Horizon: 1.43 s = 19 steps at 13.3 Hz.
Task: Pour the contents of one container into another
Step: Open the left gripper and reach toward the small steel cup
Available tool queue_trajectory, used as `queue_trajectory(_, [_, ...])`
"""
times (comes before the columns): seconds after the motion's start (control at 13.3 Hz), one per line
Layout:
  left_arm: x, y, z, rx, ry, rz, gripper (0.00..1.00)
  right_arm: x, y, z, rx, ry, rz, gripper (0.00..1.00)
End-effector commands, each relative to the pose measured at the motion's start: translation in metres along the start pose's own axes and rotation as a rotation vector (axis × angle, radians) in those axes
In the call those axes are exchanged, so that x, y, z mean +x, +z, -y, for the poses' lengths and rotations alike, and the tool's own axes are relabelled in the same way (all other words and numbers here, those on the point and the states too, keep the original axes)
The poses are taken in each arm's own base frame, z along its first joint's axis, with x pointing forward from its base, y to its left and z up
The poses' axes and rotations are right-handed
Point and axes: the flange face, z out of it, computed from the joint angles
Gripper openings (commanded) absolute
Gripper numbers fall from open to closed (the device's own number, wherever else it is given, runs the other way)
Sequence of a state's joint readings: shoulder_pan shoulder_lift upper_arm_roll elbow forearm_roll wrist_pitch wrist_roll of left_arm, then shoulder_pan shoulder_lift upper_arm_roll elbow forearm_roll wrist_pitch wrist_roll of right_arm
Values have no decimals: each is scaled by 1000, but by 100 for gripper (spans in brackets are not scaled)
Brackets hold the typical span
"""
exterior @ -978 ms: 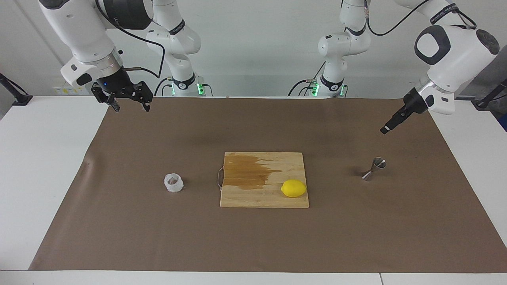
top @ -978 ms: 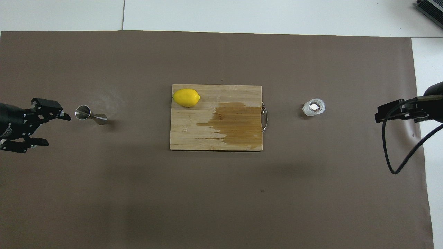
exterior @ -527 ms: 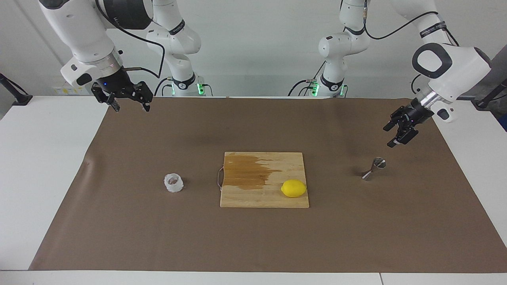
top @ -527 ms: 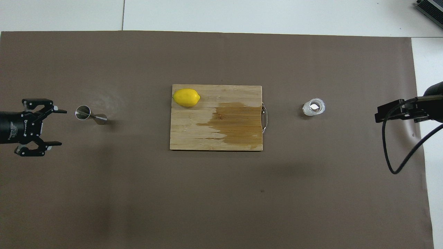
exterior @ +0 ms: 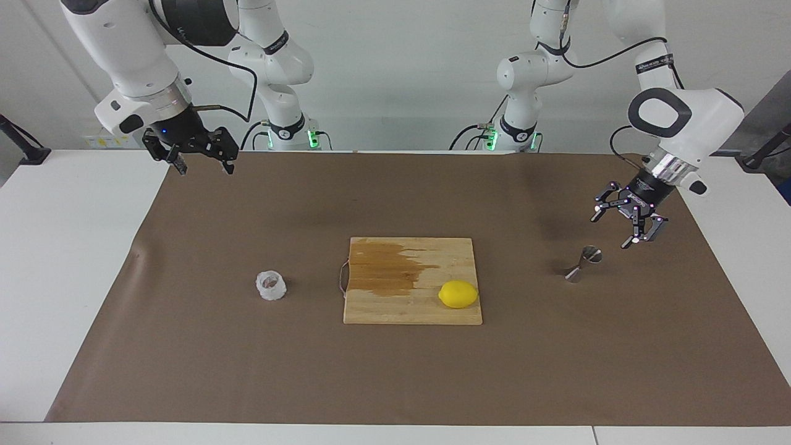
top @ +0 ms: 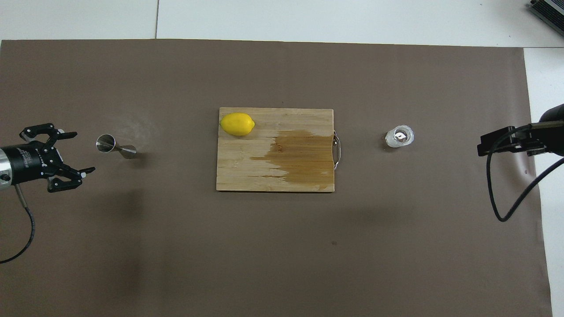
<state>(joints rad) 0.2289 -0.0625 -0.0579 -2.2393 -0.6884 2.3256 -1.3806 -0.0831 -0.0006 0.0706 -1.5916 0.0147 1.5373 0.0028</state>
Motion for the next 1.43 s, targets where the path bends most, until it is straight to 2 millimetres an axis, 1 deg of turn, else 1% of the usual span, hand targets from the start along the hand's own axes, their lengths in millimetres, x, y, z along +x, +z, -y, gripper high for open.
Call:
queue_trajectory(0.0, [14, 16, 12, -23, -163, 43, 100, -4, -3, -3, 17, -18, 6, 100])
queue_trajectory(0.15, [23, 31, 16, -6, -274, 88, 100, -4, -3, -3, 17, -18, 6, 100])
queue_trajectory(0.3, [32, 45, 17, 5, -326, 99, 100, -4, -3, -3, 17, -18, 6, 100])
queue_trajectory(0.53, [34, 46, 15, -12, -369, 127, 100, -4, -3, -3, 17, -18, 6, 100])
queue_trajectory(0.75, [26, 55, 16, -27, -414, 151, 100, -4, -3, -3, 17, -18, 6, 100])
queue_trajectory(0.83, [16, 60, 19, -29, -410, 147, 100, -4, -3, -3, 17, -18, 6, 100])
queue_trajectory(0.9, [10, 63, 20, -45, -403, 139, 100, -4, -3, -3, 17, -18, 6, 100])
queue_trajectory(1.35, [11, 63, 15, -65, -401, 134, 100, -4, -3, -3, 17, -18, 6, 100])
